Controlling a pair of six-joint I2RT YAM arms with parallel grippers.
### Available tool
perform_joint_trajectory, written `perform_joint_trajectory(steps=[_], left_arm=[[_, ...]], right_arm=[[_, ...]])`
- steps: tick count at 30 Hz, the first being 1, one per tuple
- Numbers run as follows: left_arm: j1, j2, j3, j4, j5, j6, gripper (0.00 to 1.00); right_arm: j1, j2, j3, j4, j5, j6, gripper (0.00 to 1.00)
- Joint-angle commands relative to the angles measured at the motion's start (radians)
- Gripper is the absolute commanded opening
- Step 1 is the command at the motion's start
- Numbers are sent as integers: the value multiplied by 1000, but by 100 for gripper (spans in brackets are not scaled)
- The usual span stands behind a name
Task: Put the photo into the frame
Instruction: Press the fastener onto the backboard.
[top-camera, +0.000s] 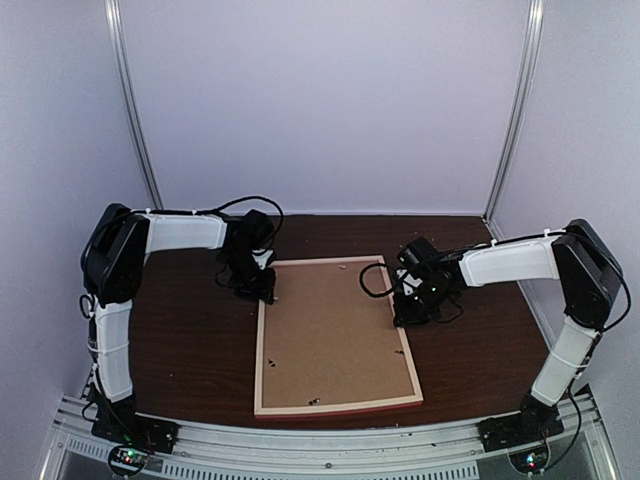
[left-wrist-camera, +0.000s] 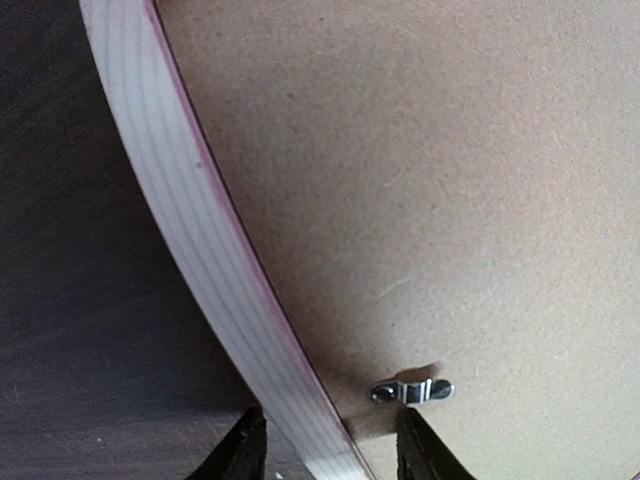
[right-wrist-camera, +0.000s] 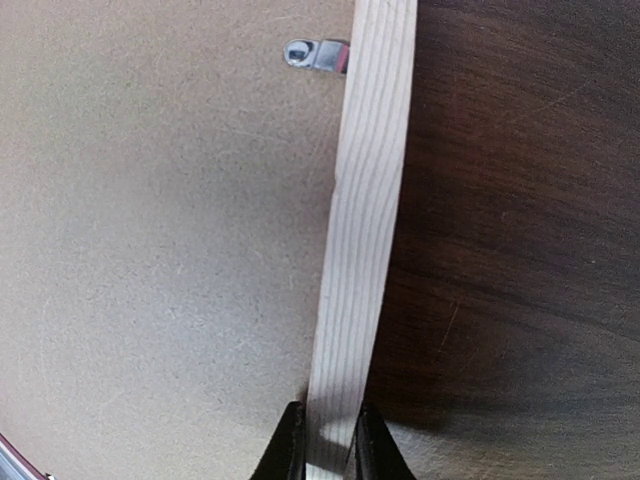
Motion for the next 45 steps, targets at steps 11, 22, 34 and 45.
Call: perform_joint_trajectory(steps=[11, 22, 34, 45], left_arm=[[-14, 123, 90, -36, 9, 17, 48], [-11, 158, 123, -28, -30, 3, 50], [7, 180, 137, -7, -53, -27, 53], [20, 190, 138, 16, -98, -58, 55]], right_arm=[[-4, 30, -47, -40, 3, -43, 5], [-4, 30, -52, -37, 1, -41, 5], [-5, 28, -62, -31, -1, -39, 4], [-4, 26, -68, -30, -1, -40, 4]])
